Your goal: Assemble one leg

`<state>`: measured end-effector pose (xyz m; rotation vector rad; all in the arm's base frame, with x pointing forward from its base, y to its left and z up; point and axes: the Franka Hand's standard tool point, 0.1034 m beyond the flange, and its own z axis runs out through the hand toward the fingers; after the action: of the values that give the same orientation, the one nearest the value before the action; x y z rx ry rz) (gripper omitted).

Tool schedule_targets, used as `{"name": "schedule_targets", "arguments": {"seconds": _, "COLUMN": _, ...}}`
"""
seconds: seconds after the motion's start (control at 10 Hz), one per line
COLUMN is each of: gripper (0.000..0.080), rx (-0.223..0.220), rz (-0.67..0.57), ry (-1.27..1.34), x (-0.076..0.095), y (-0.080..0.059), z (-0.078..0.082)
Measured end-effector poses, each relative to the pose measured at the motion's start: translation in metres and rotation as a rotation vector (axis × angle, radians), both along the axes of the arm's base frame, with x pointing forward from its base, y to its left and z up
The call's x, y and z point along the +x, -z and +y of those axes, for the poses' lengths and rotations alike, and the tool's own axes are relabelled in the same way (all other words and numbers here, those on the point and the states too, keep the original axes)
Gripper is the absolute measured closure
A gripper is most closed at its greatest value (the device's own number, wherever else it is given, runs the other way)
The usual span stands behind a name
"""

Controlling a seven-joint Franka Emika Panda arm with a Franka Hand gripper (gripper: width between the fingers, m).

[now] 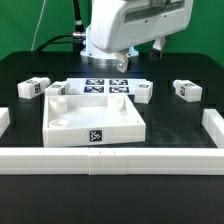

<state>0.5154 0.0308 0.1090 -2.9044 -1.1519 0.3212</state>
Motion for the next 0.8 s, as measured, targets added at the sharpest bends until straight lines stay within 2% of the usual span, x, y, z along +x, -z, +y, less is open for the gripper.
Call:
{"name": "schedule_targets", "arguments": {"seconds": 0.6, "gripper": 0.015, "rx": 0.001, "rz": 0.0, "ry": 0.0, "x": 0.0, "y": 0.0002, "z": 0.0002}}
{"name": "schedule_targets", "arguments": {"seconds": 0.8, "gripper": 0.015, "rx": 0.021, "rz": -0.034, "ry": -0.046, "x": -0.003, "y": 0.0075, "z": -0.0024}}
